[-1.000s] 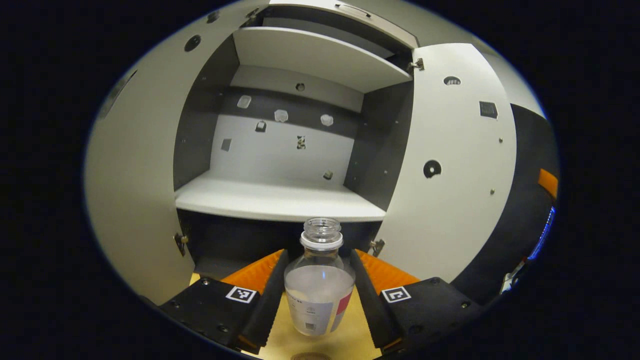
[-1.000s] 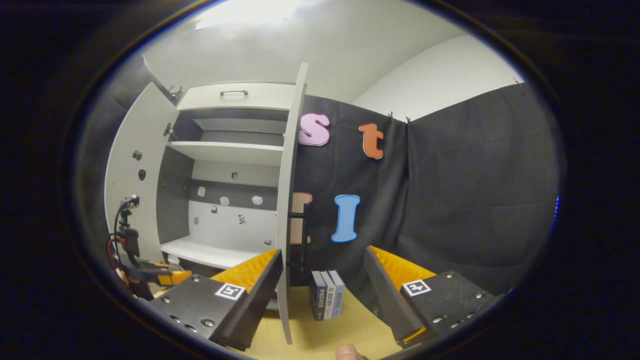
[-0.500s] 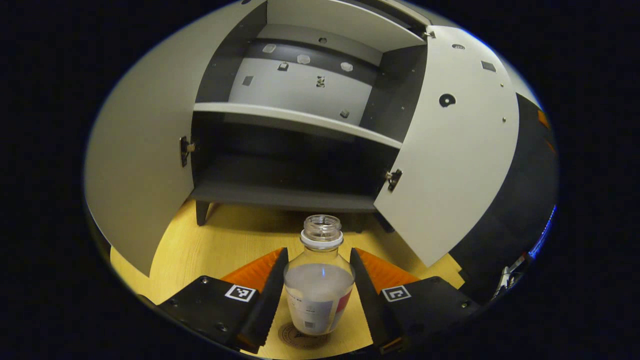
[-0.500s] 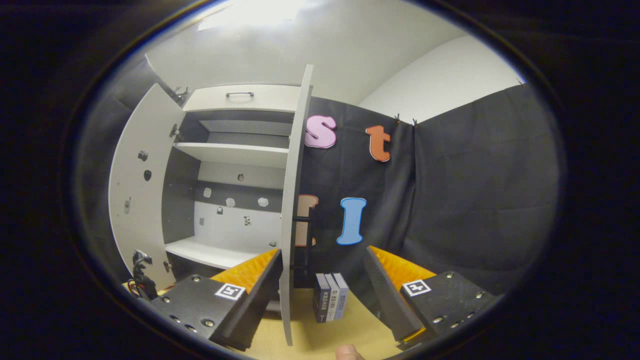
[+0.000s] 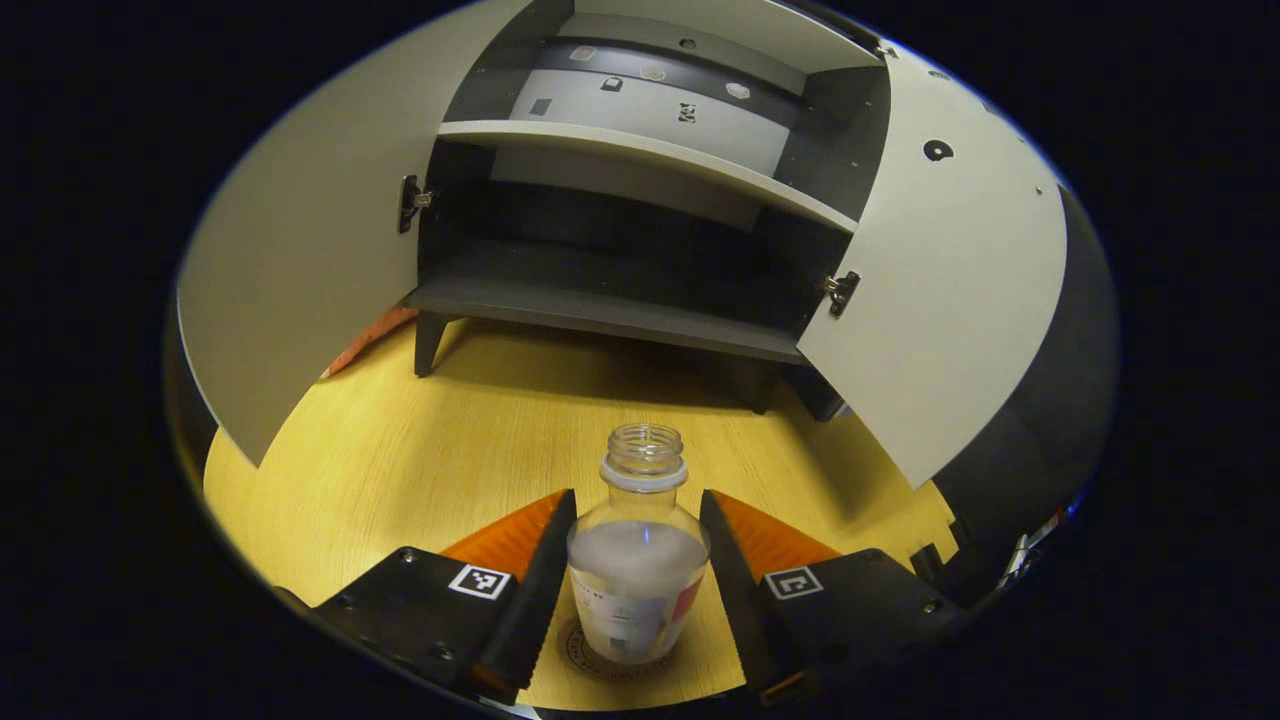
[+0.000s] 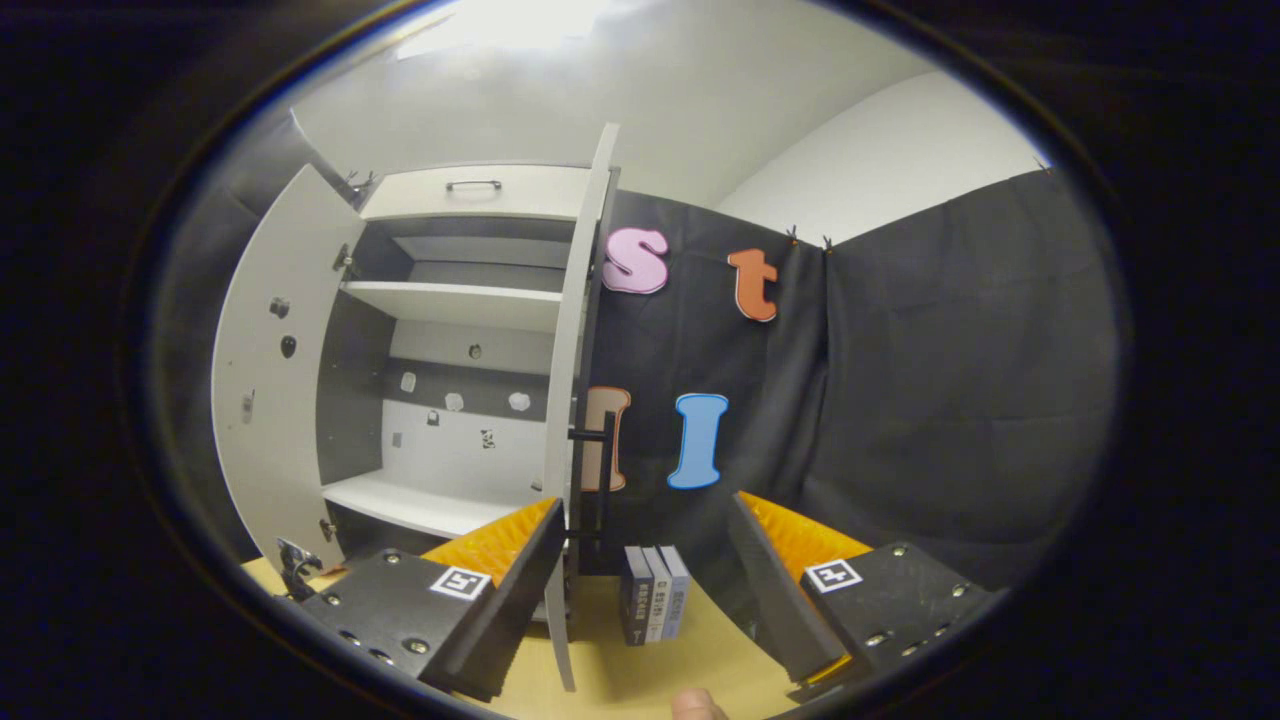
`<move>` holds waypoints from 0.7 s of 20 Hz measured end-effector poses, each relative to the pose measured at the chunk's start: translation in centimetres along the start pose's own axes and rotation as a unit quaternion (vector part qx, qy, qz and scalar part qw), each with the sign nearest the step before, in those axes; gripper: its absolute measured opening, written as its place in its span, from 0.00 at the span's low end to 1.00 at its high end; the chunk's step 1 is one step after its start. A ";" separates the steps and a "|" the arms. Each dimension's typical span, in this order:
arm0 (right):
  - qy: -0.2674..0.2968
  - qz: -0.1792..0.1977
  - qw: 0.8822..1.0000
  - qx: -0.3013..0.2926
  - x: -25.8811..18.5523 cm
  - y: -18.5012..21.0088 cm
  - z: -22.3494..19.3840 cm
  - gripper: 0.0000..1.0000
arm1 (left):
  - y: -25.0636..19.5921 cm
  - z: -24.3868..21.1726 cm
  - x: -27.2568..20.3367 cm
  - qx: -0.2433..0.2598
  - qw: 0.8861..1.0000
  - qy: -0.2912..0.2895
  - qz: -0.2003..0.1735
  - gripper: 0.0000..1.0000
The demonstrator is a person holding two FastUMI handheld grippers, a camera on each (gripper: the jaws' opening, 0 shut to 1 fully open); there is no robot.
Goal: Grasp the bottle in the cabinet with the left hand and place it on the coaster, then close the right door with the right hand and the left door with the left hand.
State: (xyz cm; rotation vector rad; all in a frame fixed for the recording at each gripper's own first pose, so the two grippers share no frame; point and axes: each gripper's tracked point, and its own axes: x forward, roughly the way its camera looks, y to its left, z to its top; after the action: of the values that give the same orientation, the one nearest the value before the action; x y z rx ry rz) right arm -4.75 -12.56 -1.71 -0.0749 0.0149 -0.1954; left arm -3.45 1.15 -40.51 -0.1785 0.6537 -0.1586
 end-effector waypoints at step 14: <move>0.010 0.027 1.000 0.006 0.7 1.6 -1.1 0.99 | -0.4 -1.6 -2.8 0.039 0.999 0.002 -0.005 0.77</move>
State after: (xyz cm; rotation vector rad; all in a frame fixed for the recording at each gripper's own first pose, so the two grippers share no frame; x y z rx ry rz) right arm -3.82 -11.19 -2.91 -0.0596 0.0350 -0.1415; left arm -6.65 1.11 -40.01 -0.1061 0.6487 -0.1939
